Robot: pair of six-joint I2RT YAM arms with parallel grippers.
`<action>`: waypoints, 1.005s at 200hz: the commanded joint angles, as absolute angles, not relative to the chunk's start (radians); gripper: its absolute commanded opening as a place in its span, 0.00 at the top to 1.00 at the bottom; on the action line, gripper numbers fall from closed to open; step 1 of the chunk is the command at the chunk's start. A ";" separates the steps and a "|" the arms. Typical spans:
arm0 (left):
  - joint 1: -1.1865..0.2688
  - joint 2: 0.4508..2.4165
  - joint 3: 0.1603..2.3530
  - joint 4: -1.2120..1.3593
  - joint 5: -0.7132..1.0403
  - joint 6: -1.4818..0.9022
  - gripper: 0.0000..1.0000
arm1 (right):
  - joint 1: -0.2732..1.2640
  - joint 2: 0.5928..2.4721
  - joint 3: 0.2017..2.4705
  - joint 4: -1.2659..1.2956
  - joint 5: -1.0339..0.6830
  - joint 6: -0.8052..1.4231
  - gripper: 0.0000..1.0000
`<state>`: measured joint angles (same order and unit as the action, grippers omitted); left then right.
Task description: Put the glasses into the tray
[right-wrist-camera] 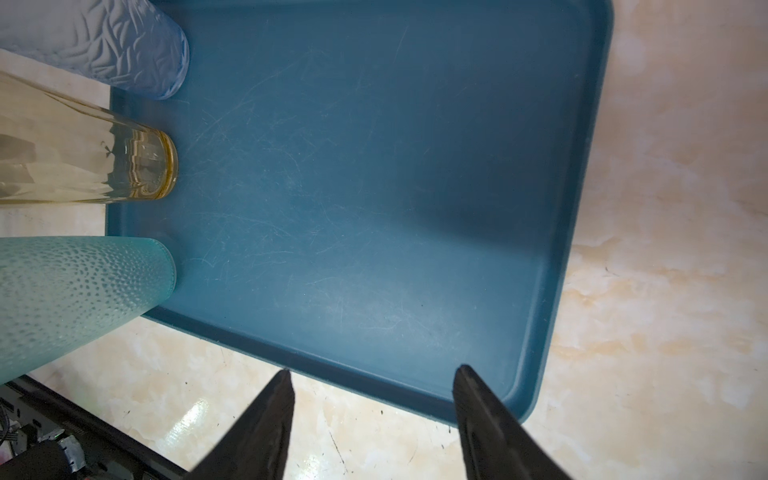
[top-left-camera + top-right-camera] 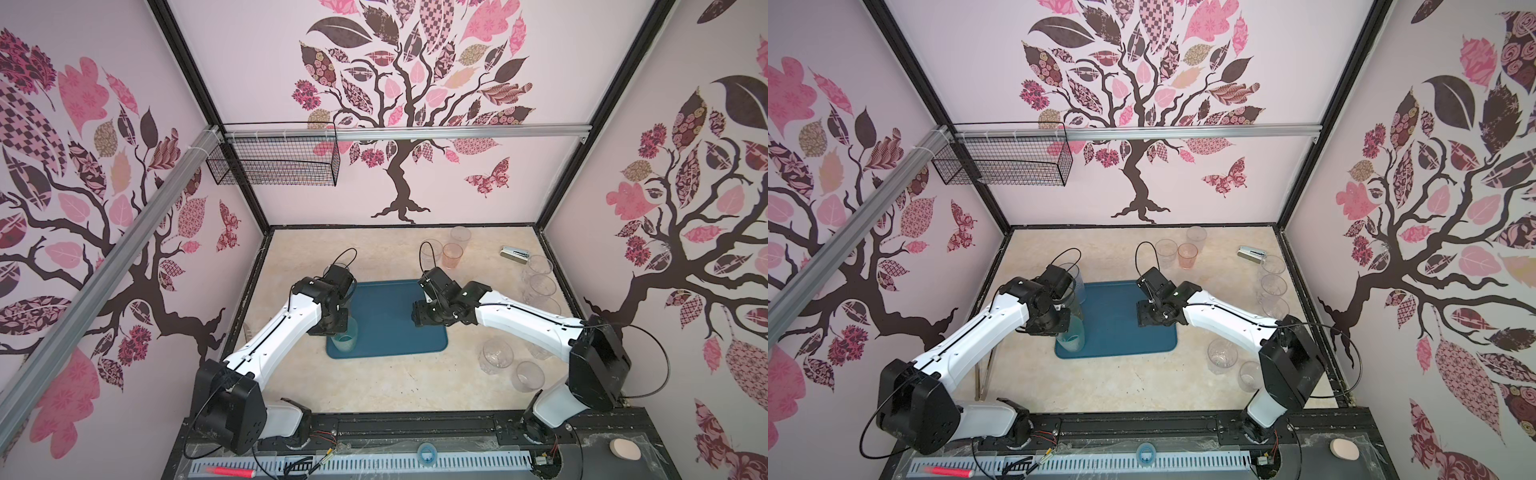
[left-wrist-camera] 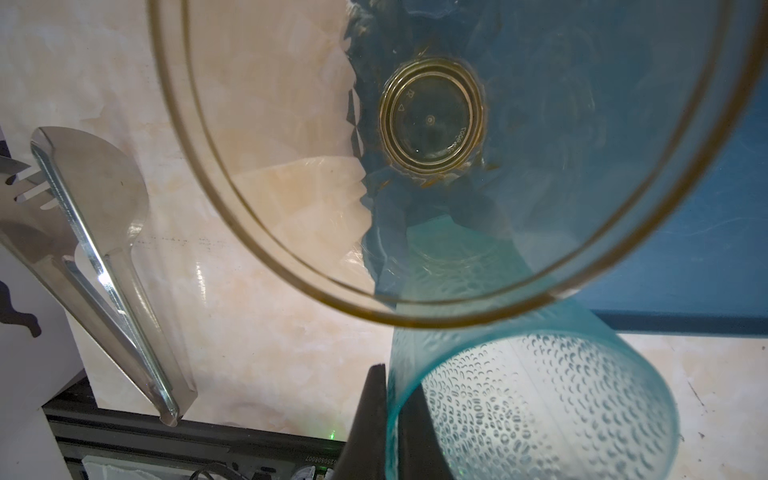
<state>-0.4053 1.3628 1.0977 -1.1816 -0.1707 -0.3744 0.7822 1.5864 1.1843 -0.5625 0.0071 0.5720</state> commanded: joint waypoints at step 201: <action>-0.353 1.387 1.140 -1.158 -0.144 -0.245 0.97 | 0.778 1.581 1.246 -0.591 0.005 0.582 0.35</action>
